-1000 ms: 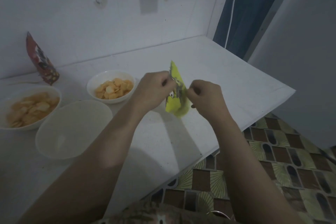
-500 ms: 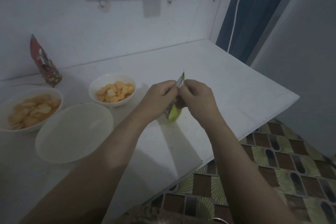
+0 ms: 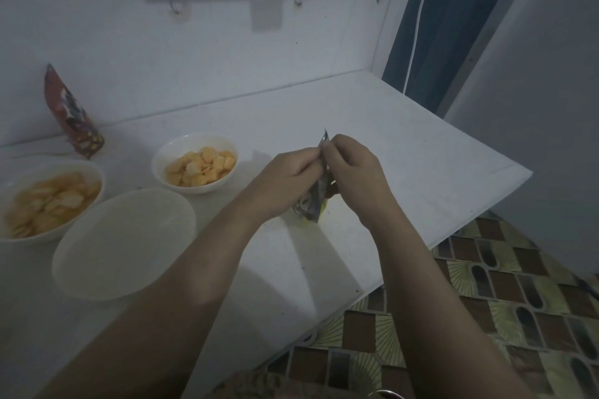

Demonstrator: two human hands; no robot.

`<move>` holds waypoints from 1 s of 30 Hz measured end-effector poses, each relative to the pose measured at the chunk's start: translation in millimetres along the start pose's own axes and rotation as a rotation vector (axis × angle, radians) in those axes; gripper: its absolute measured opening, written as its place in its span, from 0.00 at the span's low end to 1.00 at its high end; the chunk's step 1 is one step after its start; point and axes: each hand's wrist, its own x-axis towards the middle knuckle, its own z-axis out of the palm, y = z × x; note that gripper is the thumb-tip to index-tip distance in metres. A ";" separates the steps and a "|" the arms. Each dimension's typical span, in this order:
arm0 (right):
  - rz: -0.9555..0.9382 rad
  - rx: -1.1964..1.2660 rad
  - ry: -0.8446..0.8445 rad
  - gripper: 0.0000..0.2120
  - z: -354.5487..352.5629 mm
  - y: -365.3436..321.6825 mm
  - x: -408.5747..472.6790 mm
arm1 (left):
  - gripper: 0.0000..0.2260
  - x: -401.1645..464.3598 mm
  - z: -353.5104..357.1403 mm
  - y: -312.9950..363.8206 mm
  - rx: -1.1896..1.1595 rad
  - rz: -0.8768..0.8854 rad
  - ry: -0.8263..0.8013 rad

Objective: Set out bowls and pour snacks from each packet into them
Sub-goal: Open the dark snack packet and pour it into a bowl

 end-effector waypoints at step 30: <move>0.036 -0.236 0.047 0.04 -13.5 -12.6 -7.8 | 0.15 -2.7 -8.5 7.5 0.095 0.011 0.331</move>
